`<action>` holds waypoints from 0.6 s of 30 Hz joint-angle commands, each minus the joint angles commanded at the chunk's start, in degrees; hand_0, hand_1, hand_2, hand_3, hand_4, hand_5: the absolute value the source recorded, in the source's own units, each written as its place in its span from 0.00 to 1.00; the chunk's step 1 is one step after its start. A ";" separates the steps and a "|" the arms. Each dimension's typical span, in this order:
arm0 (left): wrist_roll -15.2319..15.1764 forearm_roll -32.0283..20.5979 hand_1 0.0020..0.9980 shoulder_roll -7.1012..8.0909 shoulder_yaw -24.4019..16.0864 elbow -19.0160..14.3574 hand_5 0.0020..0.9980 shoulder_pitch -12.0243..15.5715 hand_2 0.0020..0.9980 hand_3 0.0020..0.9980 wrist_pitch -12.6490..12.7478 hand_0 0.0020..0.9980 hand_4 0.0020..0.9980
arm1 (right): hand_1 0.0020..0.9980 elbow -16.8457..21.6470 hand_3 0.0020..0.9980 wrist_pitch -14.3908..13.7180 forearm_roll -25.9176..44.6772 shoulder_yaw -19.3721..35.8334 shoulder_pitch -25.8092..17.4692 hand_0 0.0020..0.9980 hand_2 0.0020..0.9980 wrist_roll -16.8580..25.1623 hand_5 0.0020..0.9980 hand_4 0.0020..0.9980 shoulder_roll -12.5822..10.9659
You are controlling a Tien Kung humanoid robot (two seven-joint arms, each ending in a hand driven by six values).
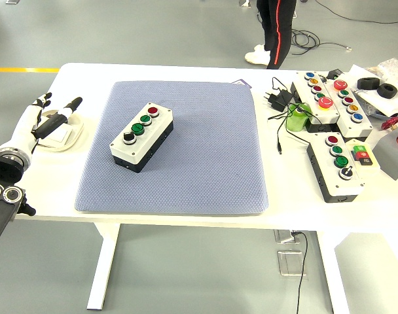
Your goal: Pick up the button,place it on the desk,press the button,press the button
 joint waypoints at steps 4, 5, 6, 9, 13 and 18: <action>1.66 8.54 1.00 0.61 3.09 0.20 0.73 -2.87 1.00 1.00 -1.72 1.00 1.00 | 0.61 -0.23 0.72 0.08 -0.06 -0.18 0.25 0.67 0.67 -0.07 0.51 0.48 0.10; 2.04 10.62 1.00 0.68 4.05 0.22 0.73 -3.52 1.00 1.00 -1.95 1.00 1.00 | 0.61 -0.27 0.72 0.11 -0.09 -0.17 0.26 0.67 0.67 -0.08 0.51 0.48 0.12; 2.15 11.48 1.00 0.70 4.30 0.22 0.73 -3.69 1.00 1.00 -2.02 1.00 1.00 | 0.61 -0.29 0.72 0.12 -0.09 -0.17 0.26 0.67 0.67 -0.08 0.51 0.48 0.13; 3.85 12.62 1.00 0.23 8.02 1.28 0.73 -6.34 1.00 1.00 -3.23 1.00 1.00 | 0.60 -0.47 0.71 0.30 -0.53 0.03 0.13 0.67 0.66 -0.12 0.51 0.48 0.17; 5.13 12.95 1.00 -0.87 10.94 3.14 0.73 -8.31 1.00 1.00 -4.08 1.00 1.00 | 0.60 -0.51 0.71 0.38 -0.56 -0.19 0.02 0.67 0.66 -0.08 0.51 0.48 0.19; 5.83 9.42 1.00 -3.04 13.82 5.35 0.72 -10.01 1.00 1.00 -4.31 1.00 1.00 | 0.60 -0.63 0.71 0.50 -1.40 -0.13 -0.11 0.67 0.66 0.12 0.51 0.47 0.19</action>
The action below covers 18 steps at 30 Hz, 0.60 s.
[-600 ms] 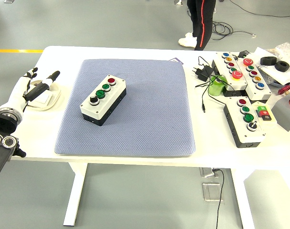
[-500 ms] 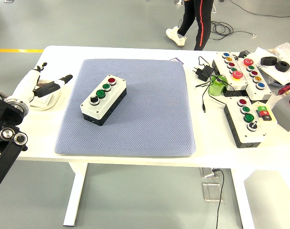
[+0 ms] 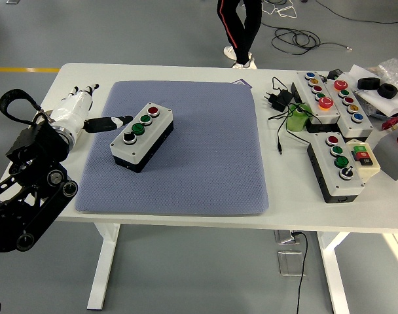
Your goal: Pick up the button,place it on the desk,press the button,press the button
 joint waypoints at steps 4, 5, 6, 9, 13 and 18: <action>0.00 -1.68 1.00 -1.08 1.11 1.08 0.72 -0.67 1.00 1.00 0.32 1.00 1.00 | 0.60 0.04 0.71 -0.06 -0.49 0.15 -0.11 0.67 0.66 0.08 0.51 0.47 -0.08; 0.00 -1.82 1.00 -1.21 1.19 1.18 0.72 -0.73 1.00 1.00 0.35 1.00 1.00 | 0.60 0.05 0.71 -0.06 -0.55 0.16 -0.12 0.67 0.66 0.09 0.51 0.47 -0.09; 0.00 -2.20 1.00 -1.83 1.78 1.53 0.72 -0.98 1.00 1.00 0.27 1.00 1.00 | 0.60 0.06 0.71 -0.12 -0.69 0.21 -0.20 0.67 0.66 0.13 0.51 0.47 -0.11; 0.00 -2.06 1.00 -2.48 2.62 1.94 0.72 -1.31 1.00 1.00 0.24 1.00 1.00 | 0.60 0.06 0.71 -0.15 -0.78 0.17 -0.28 0.67 0.66 0.16 0.51 0.47 -0.13; 0.00 -1.25 1.00 -3.43 4.03 3.17 0.72 -2.08 1.00 1.00 0.24 1.00 1.00 | 0.60 0.06 0.71 -0.17 -0.88 0.08 -0.36 0.67 0.66 0.19 0.51 0.47 -0.16; 0.00 0.94 1.00 -4.13 6.34 5.72 0.73 -3.43 1.00 1.00 0.44 1.00 1.00 | 0.60 -0.03 0.70 -0.13 -0.98 0.07 -0.37 0.67 0.65 0.19 0.51 0.47 -0.11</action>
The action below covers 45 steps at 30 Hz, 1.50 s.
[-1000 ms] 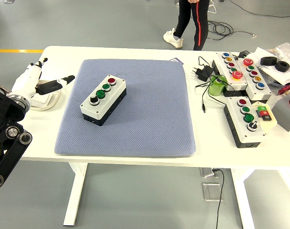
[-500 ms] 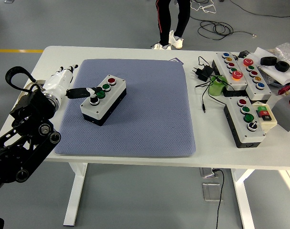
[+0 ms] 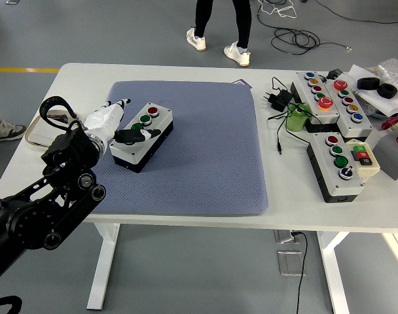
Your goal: Pick up the button,place it on the desk,press the button,press the button
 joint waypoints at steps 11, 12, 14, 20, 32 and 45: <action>0.00 3.00 1.00 -2.62 3.30 7.70 0.73 -2.70 1.00 1.00 0.13 1.00 1.00 | 0.59 -0.21 0.70 -0.05 -0.55 -0.01 -0.14 0.66 0.65 0.15 0.50 0.47 0.05; 0.00 3.11 1.00 -2.70 3.39 7.96 0.73 -2.77 1.00 1.00 0.17 1.00 1.00 | 0.59 -0.22 0.70 -0.05 -0.56 -0.02 -0.15 0.66 0.65 0.15 0.50 0.47 0.04; 0.00 3.42 1.00 -2.98 3.71 8.92 0.73 -3.03 1.00 1.00 0.42 1.00 1.00 | 0.59 -0.23 0.70 -0.05 -0.61 -0.08 -0.18 0.66 0.65 0.17 0.50 0.47 0.03; 0.00 4.11 1.00 -4.23 5.14 13.44 0.72 -5.05 1.00 1.00 1.38 1.00 1.00 | 0.59 -0.42 0.70 -0.10 -1.15 0.23 -0.31 0.66 0.65 0.30 0.50 0.47 0.11; 0.00 4.15 0.99 -7.29 7.03 19.51 0.66 -8.35 1.00 1.00 0.81 0.90 1.00 | 0.59 -0.73 0.70 -0.36 -2.19 0.44 -0.40 0.67 0.65 0.77 0.51 0.46 0.10; 0.00 4.24 0.72 -9.56 8.56 26.12 0.07 -11.32 0.81 1.00 1.53 0.56 0.83 | 0.57 -0.86 0.67 -0.85 -5.33 2.35 -0.34 0.66 0.62 0.69 0.50 0.46 0.08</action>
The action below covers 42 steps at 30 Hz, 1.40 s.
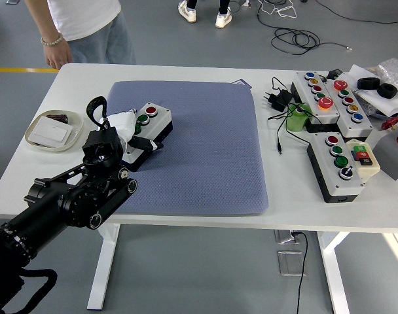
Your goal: Pick up the button,place it on the desk,press the button,press the button
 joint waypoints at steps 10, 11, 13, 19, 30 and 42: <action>0.00 1.70 0.61 -0.02 0.69 0.92 0.00 -0.13 0.68 0.99 -1.44 0.63 0.67 | 0.56 0.00 0.66 -0.37 -2.76 2.21 0.02 0.66 0.61 -0.14 0.51 0.45 0.03; 0.00 1.69 0.61 0.04 0.75 0.89 0.00 -0.07 0.68 0.99 -1.28 0.63 0.67 | 0.56 0.00 0.66 -0.38 -2.86 2.29 0.02 0.66 0.61 -0.14 0.51 0.45 0.03; 0.00 1.78 0.48 0.13 0.83 0.84 0.00 0.01 0.53 0.86 -0.99 0.53 0.64 | 0.55 0.00 0.65 -0.40 -3.18 2.55 0.05 0.66 0.61 -0.17 0.50 0.45 0.03; 0.00 2.27 0.34 0.58 1.31 0.47 0.00 0.24 0.36 0.65 0.92 0.39 0.58 | 0.54 0.00 0.65 -0.49 -3.70 2.98 0.09 0.66 0.60 -0.19 0.51 0.45 0.07; -1.02 0.77 0.23 3.33 2.98 -2.24 0.00 1.37 0.25 0.36 6.53 0.32 0.51 | 0.54 0.00 0.65 -0.59 -4.50 3.84 0.17 0.66 0.60 -0.28 0.51 0.45 0.11; -19.69 -5.85 0.18 10.68 6.04 -9.61 0.00 1.28 0.18 0.28 10.43 0.26 0.43 | 0.54 0.00 0.65 -0.75 -5.84 5.10 0.43 0.66 0.60 -0.60 0.51 0.45 0.22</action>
